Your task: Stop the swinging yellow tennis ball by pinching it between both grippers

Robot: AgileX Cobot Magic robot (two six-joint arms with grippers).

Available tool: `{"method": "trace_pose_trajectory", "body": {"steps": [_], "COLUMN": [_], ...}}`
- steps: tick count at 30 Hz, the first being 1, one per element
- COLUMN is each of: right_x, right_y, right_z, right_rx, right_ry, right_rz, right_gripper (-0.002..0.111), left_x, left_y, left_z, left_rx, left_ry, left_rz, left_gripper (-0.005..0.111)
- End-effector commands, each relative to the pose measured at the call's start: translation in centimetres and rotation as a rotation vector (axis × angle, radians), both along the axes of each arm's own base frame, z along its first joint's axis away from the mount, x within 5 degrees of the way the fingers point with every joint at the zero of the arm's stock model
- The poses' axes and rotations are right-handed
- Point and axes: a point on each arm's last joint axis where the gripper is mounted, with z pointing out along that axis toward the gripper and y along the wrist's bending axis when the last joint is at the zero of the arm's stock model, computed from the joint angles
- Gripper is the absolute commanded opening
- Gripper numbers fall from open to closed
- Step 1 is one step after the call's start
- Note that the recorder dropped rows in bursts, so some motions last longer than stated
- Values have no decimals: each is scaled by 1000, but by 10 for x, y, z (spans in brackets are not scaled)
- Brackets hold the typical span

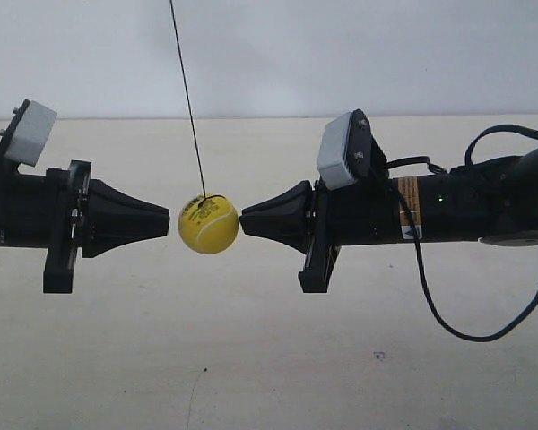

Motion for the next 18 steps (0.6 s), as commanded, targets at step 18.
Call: {"method": "trace_pose_trajectory", "body": {"steps": [18], "right_x": [1], "right_y": [1], "right_z": [3], "right_rx": [25], "right_ry": [-18], "right_rz": [6], "right_gripper": [0], "left_x": [3], "left_y": [-1], "left_z": [0], "left_rx": [-23], "left_ry": [-6], "left_rz": [15], "left_gripper": [5]}}
